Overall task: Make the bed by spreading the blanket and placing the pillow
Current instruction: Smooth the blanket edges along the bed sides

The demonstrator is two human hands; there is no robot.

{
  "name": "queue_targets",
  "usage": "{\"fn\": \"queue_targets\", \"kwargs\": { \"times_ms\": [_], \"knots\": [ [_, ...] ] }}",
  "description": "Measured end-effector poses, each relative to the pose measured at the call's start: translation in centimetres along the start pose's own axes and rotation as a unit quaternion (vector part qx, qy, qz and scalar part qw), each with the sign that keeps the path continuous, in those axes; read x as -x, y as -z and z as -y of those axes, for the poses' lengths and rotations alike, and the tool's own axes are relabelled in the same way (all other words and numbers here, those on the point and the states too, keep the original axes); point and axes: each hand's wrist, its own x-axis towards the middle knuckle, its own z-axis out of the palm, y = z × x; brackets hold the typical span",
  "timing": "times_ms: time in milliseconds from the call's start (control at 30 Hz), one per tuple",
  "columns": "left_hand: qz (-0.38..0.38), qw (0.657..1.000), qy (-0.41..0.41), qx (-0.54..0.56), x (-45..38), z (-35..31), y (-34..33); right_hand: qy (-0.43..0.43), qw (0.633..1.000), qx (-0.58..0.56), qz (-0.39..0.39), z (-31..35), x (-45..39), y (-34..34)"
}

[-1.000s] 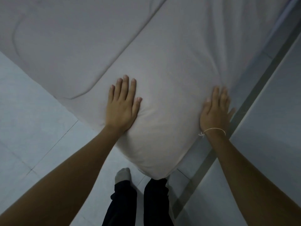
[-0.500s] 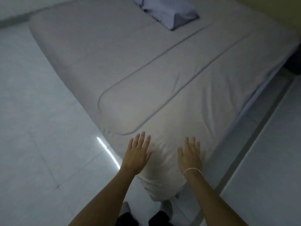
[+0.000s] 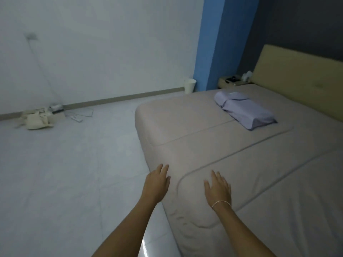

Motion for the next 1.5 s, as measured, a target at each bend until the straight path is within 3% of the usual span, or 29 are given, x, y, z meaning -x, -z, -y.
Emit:
{"fn": "queue_targets", "kwargs": {
  "times_ms": [333,567,733,1000,1267,1500],
  "knots": [
    [-0.065,0.997,0.031,0.032,-12.7,10.8,3.2,0.010,0.999,-0.029,-0.011,10.1,-13.3,-3.7],
    [-0.035,0.998,0.038,0.024,-26.0,18.6,5.8,0.011,0.998,-0.053,0.031,19.8,-27.1,-7.4],
    [-0.041,0.993,0.088,0.073,-33.1,24.7,6.6,0.026,0.996,-0.069,0.055,27.1,-34.9,-9.4],
    [-0.035,0.984,0.114,0.135,-47.5,36.5,7.1,0.045,0.986,-0.162,0.020,38.9,-49.2,-12.6],
    [-0.010,0.991,0.077,0.111,-65.5,47.8,8.5,-0.030,0.979,-0.201,0.002,47.2,-61.7,-15.8],
    [0.081,0.991,0.049,0.091,-80.7,53.4,4.5,-0.117,0.973,-0.201,0.006,51.6,-72.1,-21.6]
  ]
}}
